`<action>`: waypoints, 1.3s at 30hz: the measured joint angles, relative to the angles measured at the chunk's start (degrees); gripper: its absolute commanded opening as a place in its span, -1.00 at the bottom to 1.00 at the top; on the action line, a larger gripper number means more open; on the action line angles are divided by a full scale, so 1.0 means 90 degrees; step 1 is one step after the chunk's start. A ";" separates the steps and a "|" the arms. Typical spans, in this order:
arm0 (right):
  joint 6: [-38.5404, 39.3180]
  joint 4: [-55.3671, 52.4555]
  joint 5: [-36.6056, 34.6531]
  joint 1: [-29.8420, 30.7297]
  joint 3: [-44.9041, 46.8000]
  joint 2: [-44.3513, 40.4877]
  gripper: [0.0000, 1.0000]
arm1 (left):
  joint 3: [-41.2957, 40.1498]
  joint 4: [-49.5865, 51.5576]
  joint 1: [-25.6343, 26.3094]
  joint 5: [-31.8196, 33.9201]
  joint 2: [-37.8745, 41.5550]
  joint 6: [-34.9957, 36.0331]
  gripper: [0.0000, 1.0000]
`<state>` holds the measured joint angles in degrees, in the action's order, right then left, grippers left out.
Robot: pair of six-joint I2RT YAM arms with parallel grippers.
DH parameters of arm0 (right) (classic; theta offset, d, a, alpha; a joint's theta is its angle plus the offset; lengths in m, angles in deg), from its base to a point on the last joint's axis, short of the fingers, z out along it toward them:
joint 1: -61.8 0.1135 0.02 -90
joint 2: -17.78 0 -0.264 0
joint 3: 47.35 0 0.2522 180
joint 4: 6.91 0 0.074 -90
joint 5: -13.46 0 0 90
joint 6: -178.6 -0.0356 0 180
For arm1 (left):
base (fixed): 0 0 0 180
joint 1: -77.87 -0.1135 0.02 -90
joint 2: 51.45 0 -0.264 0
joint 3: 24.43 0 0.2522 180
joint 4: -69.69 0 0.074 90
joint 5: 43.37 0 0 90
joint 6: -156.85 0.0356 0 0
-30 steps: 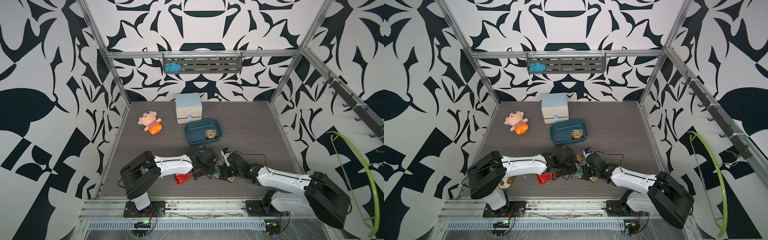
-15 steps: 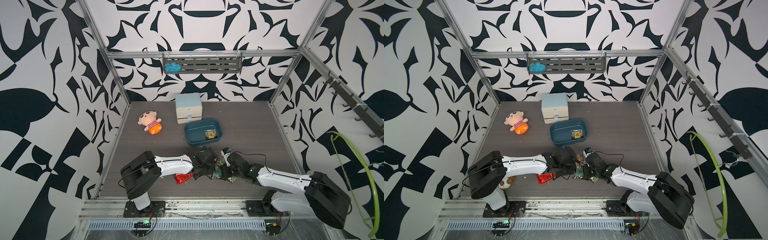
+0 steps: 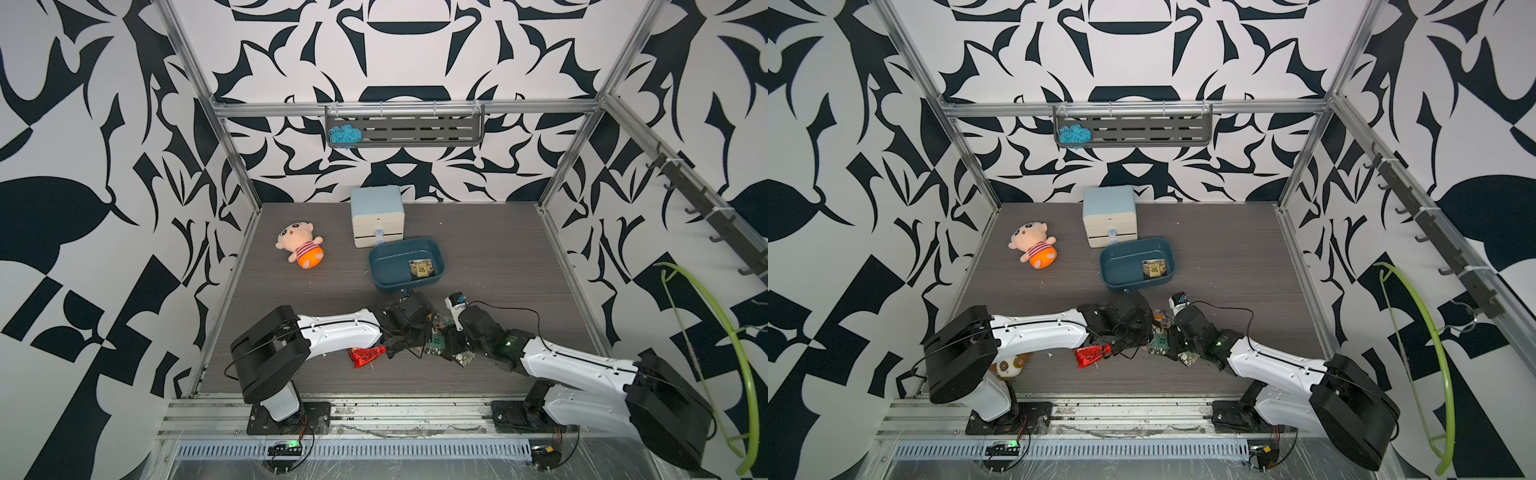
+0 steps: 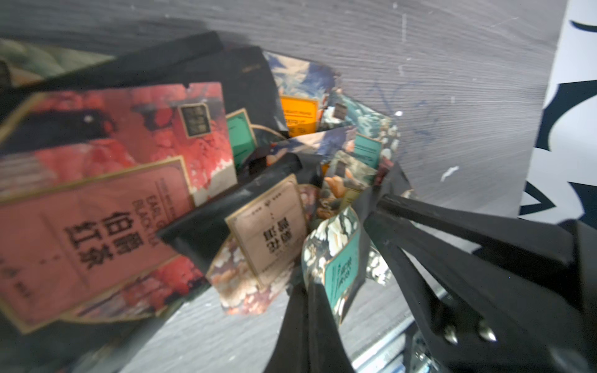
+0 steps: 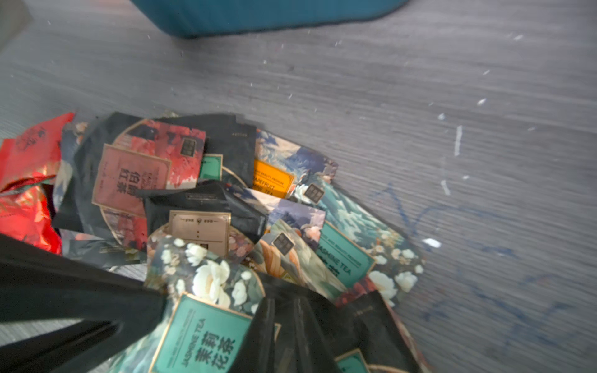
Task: Put the tea bags into the storage box
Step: Pick up the tea bag from the center of the board, then place the tea bag in the storage box.
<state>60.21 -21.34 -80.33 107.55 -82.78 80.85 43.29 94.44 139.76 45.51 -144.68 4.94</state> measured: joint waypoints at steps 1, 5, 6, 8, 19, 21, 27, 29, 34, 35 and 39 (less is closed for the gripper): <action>0.0000 0.0000 -0.0051 0.0000 0.0044 -0.0129 -0.65 | -0.0017 0.0012 0.0000 0.0002 0.0073 0.0017 -1.00; -0.0024 -0.0049 -0.0350 0.0000 0.0231 -0.0840 -0.62 | -0.0022 0.0216 0.0000 0.0029 0.0359 0.0100 -1.00; -0.0024 -0.0051 -0.0454 0.0000 0.0289 -0.1035 -0.61 | -0.0022 0.0267 0.0000 0.0039 0.0435 0.0129 -1.00; -0.0046 -0.0066 -0.0661 0.0000 0.0435 -0.1474 -0.60 | -0.0022 0.0396 0.0000 0.0078 0.0617 0.0211 -1.00; -0.0148 -0.0291 -0.1367 0.0000 0.0954 -0.2885 -0.49 | 0.0260 0.1892 -0.0002 0.0945 0.1727 0.0831 -1.00; -0.0160 -0.0294 -0.1440 0.0000 0.0964 -0.2907 -0.49 | 0.0408 0.2234 -0.0032 0.1239 0.2047 0.0981 -1.00; -0.0170 -0.0347 -0.1588 0.0000 0.0964 -0.2817 -0.48 | 0.1222 0.2790 -0.0427 0.1967 0.2528 0.1537 -1.00; -0.0185 -0.0379 -0.1617 0.0000 0.0964 -0.2747 -0.48 | 0.1566 0.2803 -0.0682 0.2091 0.2421 0.1770 -1.00; -0.0197 -0.0432 -0.1644 0.0000 0.0964 -0.2659 -0.47 | 0.2412 0.2630 -0.1265 0.2147 0.1559 0.2288 -1.00; -0.0206 -0.0435 -0.1651 0.0000 0.0964 -0.2645 -0.47 | 0.2596 0.2606 -0.1382 0.2113 0.1302 0.2373 -1.00; -0.0214 -0.0437 -0.1661 0.0000 0.0964 -0.2608 -0.46 | 0.3262 0.2380 -0.1860 0.1710 0.0257 0.2548 -1.00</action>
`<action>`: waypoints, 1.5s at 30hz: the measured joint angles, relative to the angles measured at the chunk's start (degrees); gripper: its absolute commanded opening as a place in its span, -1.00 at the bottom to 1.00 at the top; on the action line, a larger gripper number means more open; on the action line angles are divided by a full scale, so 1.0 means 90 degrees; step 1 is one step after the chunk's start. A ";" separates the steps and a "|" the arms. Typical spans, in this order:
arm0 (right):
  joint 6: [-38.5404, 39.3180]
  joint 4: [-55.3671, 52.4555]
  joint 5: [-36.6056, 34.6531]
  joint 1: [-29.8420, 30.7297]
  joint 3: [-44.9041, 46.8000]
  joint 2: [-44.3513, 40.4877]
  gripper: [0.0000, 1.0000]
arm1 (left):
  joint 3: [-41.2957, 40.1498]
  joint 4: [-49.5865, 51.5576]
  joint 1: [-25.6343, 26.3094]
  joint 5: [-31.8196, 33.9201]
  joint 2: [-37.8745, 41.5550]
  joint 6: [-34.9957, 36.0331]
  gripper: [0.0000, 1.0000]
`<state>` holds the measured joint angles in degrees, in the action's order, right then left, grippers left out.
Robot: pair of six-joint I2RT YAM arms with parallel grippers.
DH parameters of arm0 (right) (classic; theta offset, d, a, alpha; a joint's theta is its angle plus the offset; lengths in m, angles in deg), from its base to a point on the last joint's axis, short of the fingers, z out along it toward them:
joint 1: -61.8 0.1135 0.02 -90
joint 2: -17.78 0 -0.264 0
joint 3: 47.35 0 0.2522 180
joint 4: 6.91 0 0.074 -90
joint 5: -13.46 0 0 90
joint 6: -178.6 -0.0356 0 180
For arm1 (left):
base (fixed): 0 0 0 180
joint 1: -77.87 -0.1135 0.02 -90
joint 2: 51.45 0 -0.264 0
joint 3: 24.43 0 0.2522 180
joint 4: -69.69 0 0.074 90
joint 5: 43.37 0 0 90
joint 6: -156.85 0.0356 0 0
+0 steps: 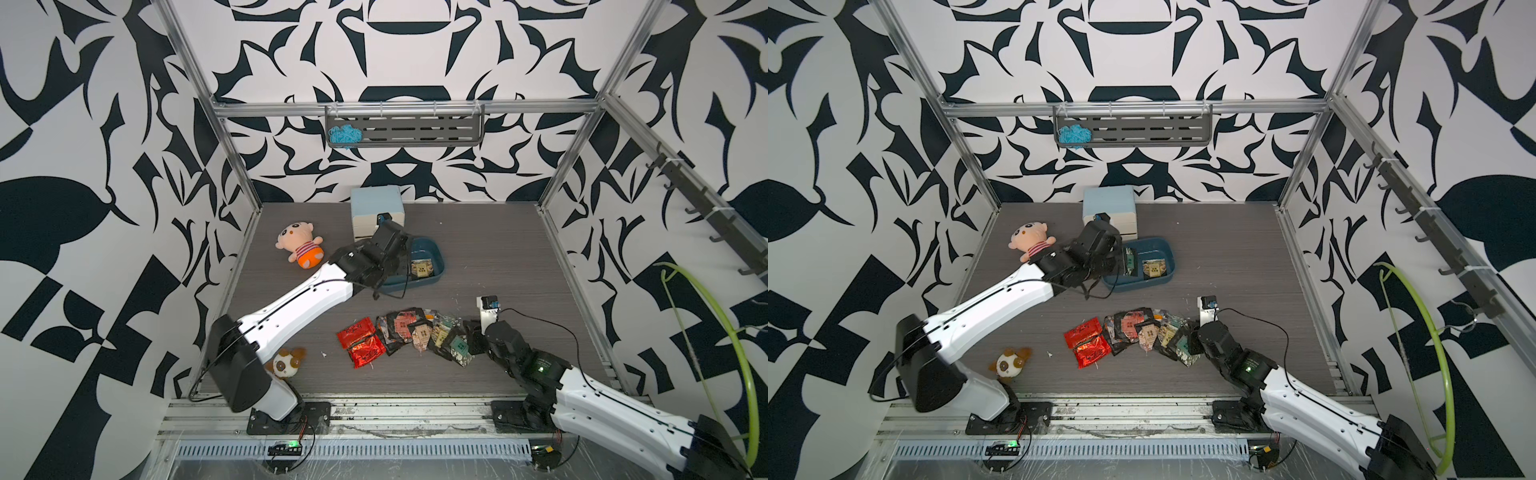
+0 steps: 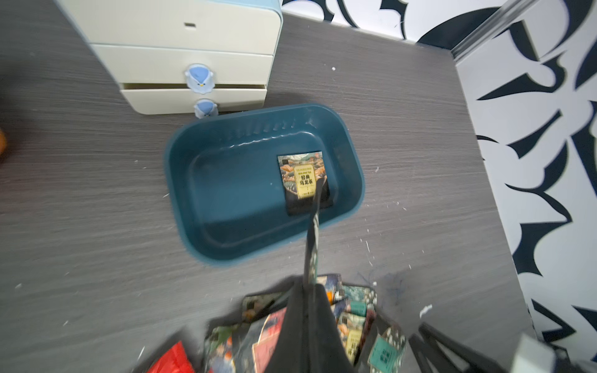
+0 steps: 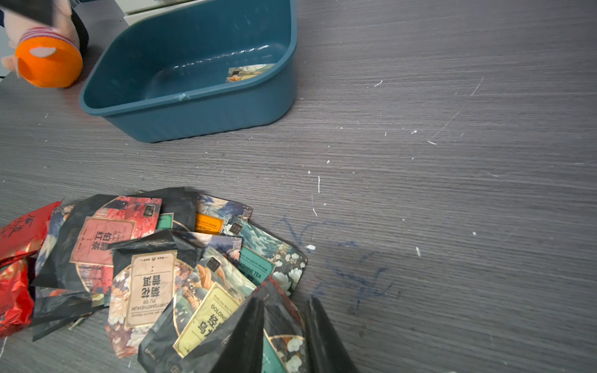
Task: Put the tea bags into the storage box
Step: Place the tea bag in the storage box, then pick up the tea bag from the center of the board.
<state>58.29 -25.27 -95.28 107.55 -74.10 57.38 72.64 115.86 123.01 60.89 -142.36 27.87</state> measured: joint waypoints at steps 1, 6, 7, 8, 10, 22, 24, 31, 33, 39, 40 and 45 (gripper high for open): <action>0.0000 0.0002 0.0000 0.0000 0.0000 0.0015 -0.46 | 0.0141 -0.0058 -0.0109 -0.0129 -0.0253 0.0007 -1.00; 0.0000 0.0005 0.0000 0.0000 -0.0002 0.0073 -0.46 | 0.0833 -0.0148 -0.0459 -0.0471 -0.1375 -0.0015 -1.00; 0.0000 0.0007 0.0000 0.0000 -0.0002 0.0083 -0.45 | 0.0950 -0.0151 -0.0503 -0.0488 -0.1581 -0.0019 -1.00; 0.0000 0.0012 0.0000 0.0000 -0.0002 0.0097 -0.46 | 0.1025 -0.0158 -0.0534 -0.0505 -0.1722 -0.0022 -1.00; 0.0000 0.0012 0.0002 0.0000 0.0000 0.0136 -0.46 | 0.1139 -0.0182 -0.0600 -0.0580 -0.1965 -0.0046 -1.00; 0.0002 0.0017 0.0015 0.0000 -0.0002 0.0328 -0.45 | 0.1173 -0.0408 -0.0850 -0.1083 -0.2720 -0.0386 -1.00; 0.0002 0.0017 0.0015 0.0000 -0.0002 0.0345 -0.45 | 0.1146 -0.0425 -0.0879 -0.1112 -0.2742 -0.0423 -1.00; 0.0002 0.0022 0.0022 0.0000 -0.0012 0.0408 -0.43 | 0.0687 -0.0495 -0.1047 -0.1105 -0.2713 -0.0529 -0.51; 0.0002 0.0022 0.0029 0.0000 -0.0012 0.0447 -0.43 | 0.0478 -0.0471 -0.1073 -0.1054 -0.2669 -0.0527 -0.36; 0.0005 0.0032 0.0032 0.0000 -0.0015 0.0486 -0.43 | 0.0141 -0.0282 -0.1112 -0.0750 -0.2152 -0.0364 -0.09; 0.0002 0.0041 0.0032 0.0000 -0.0015 0.0488 -0.42 | 0.0085 -0.0260 -0.1112 -0.0692 -0.1967 -0.0333 -0.06; 0.0005 0.0066 0.0034 0.0000 -0.0015 0.0488 -0.42 | -0.0396 -0.0240 -0.1112 -0.0566 -0.0743 -0.0221 0.01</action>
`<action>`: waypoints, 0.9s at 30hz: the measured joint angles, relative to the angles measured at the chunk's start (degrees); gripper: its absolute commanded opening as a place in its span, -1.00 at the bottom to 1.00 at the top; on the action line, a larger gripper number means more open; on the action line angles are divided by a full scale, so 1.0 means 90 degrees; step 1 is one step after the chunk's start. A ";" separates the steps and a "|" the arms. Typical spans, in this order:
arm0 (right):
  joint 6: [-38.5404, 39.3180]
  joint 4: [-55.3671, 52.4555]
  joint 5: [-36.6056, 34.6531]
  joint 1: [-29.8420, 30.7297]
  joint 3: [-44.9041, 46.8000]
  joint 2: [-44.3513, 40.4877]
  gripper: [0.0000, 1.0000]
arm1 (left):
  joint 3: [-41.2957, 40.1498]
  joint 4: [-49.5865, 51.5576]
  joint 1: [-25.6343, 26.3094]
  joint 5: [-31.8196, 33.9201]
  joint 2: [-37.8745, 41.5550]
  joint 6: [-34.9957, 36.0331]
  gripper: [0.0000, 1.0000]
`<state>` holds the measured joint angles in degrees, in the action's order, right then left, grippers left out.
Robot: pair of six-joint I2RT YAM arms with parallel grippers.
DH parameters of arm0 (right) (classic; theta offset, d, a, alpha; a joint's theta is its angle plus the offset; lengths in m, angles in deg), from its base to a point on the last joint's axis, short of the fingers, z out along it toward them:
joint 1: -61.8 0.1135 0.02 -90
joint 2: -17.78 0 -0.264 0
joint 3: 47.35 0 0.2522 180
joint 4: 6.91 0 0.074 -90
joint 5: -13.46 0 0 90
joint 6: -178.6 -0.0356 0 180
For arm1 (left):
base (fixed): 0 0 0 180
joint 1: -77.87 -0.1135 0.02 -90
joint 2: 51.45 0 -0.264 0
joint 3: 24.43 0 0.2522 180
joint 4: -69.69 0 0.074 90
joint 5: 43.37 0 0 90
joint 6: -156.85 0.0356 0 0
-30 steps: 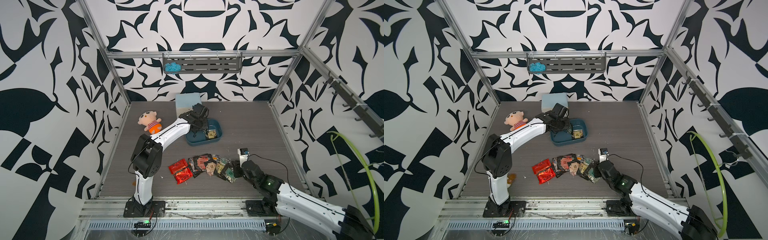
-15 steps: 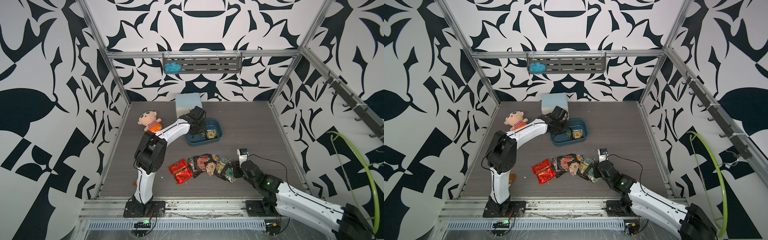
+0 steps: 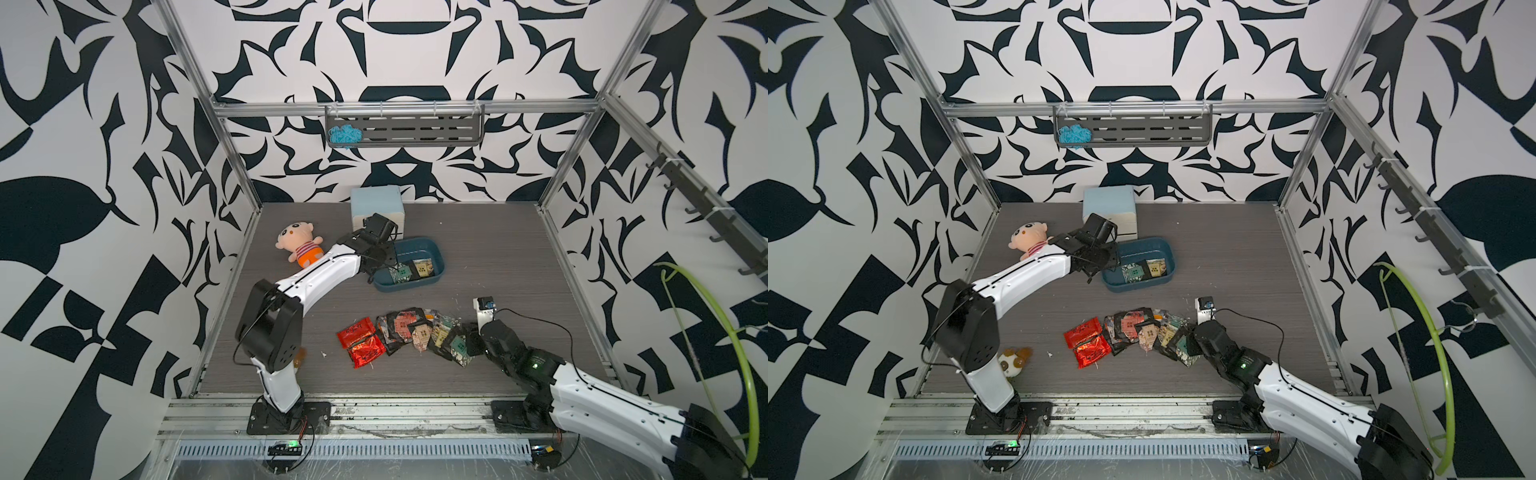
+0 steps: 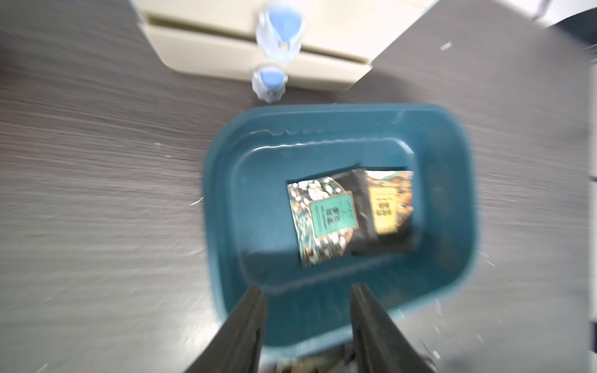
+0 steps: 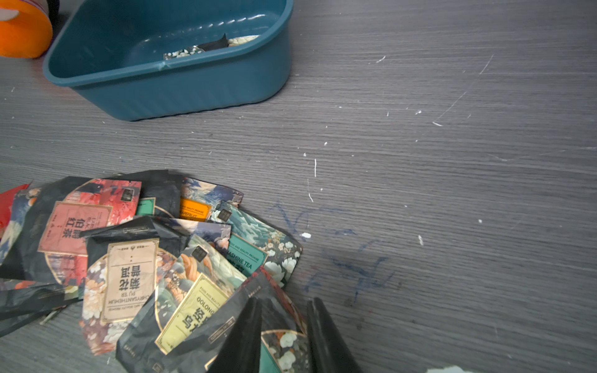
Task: Put the tea bags into the storage box
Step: Pick up the tea bag from the center of the board.
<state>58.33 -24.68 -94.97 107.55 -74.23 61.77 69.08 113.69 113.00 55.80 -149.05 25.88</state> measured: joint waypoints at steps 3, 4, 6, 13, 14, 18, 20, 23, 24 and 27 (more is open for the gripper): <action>0.0002 0.0000 0.0022 0.0000 0.0000 0.0000 -0.42 | -0.0420 -0.0039 0.0002 -0.0090 0.0719 0.0036 0.05; 0.0002 0.0002 0.0036 0.0000 0.0000 0.0000 -0.42 | -0.0580 -0.0049 0.0012 -0.0155 0.0937 0.0036 0.06; 0.0002 0.0002 0.0061 0.0000 -0.0002 0.0000 -0.40 | -0.0867 -0.0046 0.0051 -0.0291 0.1285 0.0034 0.07; -0.0002 0.0017 0.0095 0.0000 -0.0017 0.0117 -0.39 | -0.1848 -0.0170 0.0804 -0.0658 0.2237 -0.0270 0.04; -0.0005 0.0017 0.0097 0.0000 -0.0032 0.0180 -0.40 | -0.1999 -0.0248 0.0942 -0.0690 0.2339 -0.0362 0.03; -0.0158 -0.0180 0.0092 0.0000 -0.0228 0.0481 -0.47 | -0.2727 -0.0743 0.1520 -0.0724 0.2652 -0.0896 -0.09; -0.0282 -0.0406 0.0090 0.0000 -0.0408 0.0583 -0.49 | -0.3055 -0.0984 0.1795 -0.0673 0.2754 -0.1166 -0.11; -0.0481 -0.0583 0.0068 0.0000 -0.0566 0.0607 -0.63 | -0.3373 -0.1316 0.2227 -0.0597 0.2776 -0.1532 -0.11; -0.0544 -0.0624 0.0049 0.0000 -0.0566 0.0607 -0.68 | -0.3436 -0.1433 0.2397 -0.0571 0.2754 -0.1651 -0.11; -0.0780 -0.0804 0.0015 0.0000 -0.0561 0.0617 -0.70 | -0.3456 -0.1807 0.2849 -0.0512 0.2504 -0.1894 -0.15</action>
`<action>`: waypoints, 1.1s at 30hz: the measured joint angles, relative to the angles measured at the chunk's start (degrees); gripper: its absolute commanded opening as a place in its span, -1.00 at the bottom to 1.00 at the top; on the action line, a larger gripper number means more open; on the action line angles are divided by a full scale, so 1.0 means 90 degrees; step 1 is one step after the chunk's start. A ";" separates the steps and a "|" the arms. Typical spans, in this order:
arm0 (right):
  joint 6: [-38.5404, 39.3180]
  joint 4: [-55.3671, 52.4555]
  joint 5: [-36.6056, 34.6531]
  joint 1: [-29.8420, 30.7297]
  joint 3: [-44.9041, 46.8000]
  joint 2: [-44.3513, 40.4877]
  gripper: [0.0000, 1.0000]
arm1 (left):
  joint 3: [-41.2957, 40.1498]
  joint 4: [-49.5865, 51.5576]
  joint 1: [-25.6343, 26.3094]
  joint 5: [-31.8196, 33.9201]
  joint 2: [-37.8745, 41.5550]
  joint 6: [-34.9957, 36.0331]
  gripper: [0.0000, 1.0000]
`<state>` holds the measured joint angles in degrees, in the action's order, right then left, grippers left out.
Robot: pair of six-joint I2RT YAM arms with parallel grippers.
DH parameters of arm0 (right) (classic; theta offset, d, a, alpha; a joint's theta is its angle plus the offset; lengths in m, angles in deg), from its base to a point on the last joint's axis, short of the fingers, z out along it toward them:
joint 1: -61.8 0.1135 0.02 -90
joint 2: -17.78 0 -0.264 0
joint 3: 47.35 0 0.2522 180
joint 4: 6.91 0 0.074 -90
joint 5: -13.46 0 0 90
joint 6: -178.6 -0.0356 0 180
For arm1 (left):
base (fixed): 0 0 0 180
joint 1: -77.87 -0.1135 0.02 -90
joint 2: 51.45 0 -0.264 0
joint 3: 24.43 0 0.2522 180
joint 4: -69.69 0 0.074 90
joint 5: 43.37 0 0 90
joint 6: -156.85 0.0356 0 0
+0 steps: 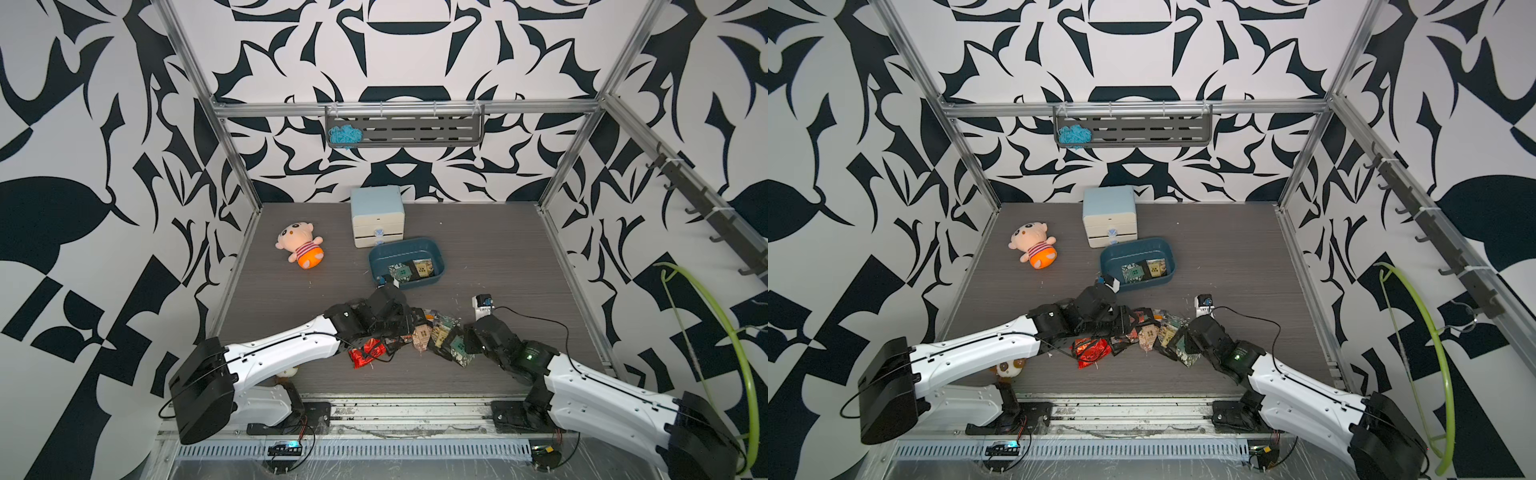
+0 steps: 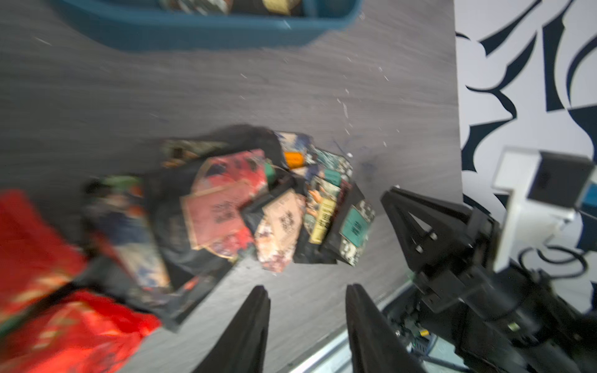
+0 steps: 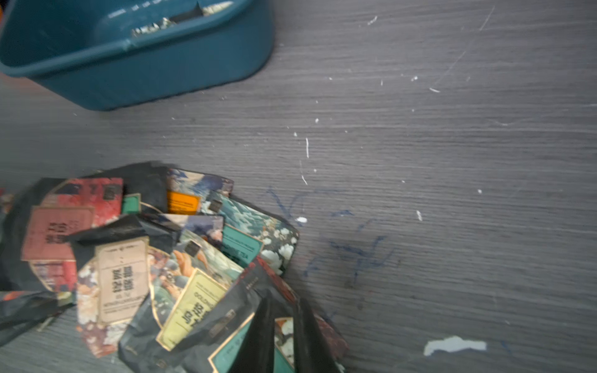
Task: Put the tea bags into the storage box
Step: Pick up the tea bag from the center of the board.
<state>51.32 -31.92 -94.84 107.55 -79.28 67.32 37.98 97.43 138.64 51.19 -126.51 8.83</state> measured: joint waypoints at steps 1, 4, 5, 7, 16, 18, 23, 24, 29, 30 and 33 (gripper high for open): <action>-0.0083 -0.0058 0.0000 0.0000 0.0002 0.0000 -0.70 | 0.0000 -0.0124 0.0131 0.0022 -0.0124 -0.0075 -0.17; -0.0342 -0.0155 0.0005 0.0000 0.0032 0.0000 -0.70 | 0.0005 -0.0449 0.0398 0.0029 -0.0576 -0.0267 -0.22; -0.0410 -0.0172 0.0005 0.0000 0.0053 -0.0002 -0.70 | 0.0017 -0.0525 0.0440 0.0027 -0.0729 -0.0299 -0.24; -0.0585 -0.0277 0.0007 0.0000 0.0087 0.0002 -0.70 | 0.0066 -0.0610 0.0476 0.0012 -0.1069 -0.0386 -0.26; -0.1328 -0.0663 0.0066 0.0000 0.0039 0.0529 -0.72 | 0.0551 -0.0882 0.0500 -0.0146 -0.1967 -0.0459 -0.28; -0.1435 -0.0697 0.0066 0.0000 0.0010 0.0707 -0.73 | 0.0656 -0.0964 0.0500 -0.0209 -0.2125 -0.0459 -0.30; -0.1700 -0.0707 0.0058 0.0002 -0.0061 0.1061 -0.79 | 0.0828 -0.1103 0.0500 -0.0330 -0.2484 -0.0466 -0.30; -0.1744 -0.0682 0.0039 0.0005 -0.0075 0.1103 -0.79 | 0.0843 -0.1105 0.0500 -0.0347 -0.2550 -0.0469 -0.30; -0.1938 -0.0568 -0.0019 0.0010 -0.0095 0.1214 -0.81 | 0.0843 -0.1098 0.0500 -0.0415 -0.2679 -0.0520 -0.30; -0.1970 -0.0554 -0.0022 0.0010 -0.0095 0.1217 -0.81 | 0.0843 -0.1105 0.0500 -0.0437 -0.2681 -0.0534 -0.30; -0.2018 -0.0554 -0.0022 0.0010 -0.0095 0.1214 -0.82 | 0.0843 -0.1139 0.0500 -0.0510 -0.2693 -0.0583 -0.31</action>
<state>33.16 -36.90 -95.04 107.64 -80.14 78.25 45.56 87.18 143.14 46.60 -150.75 3.59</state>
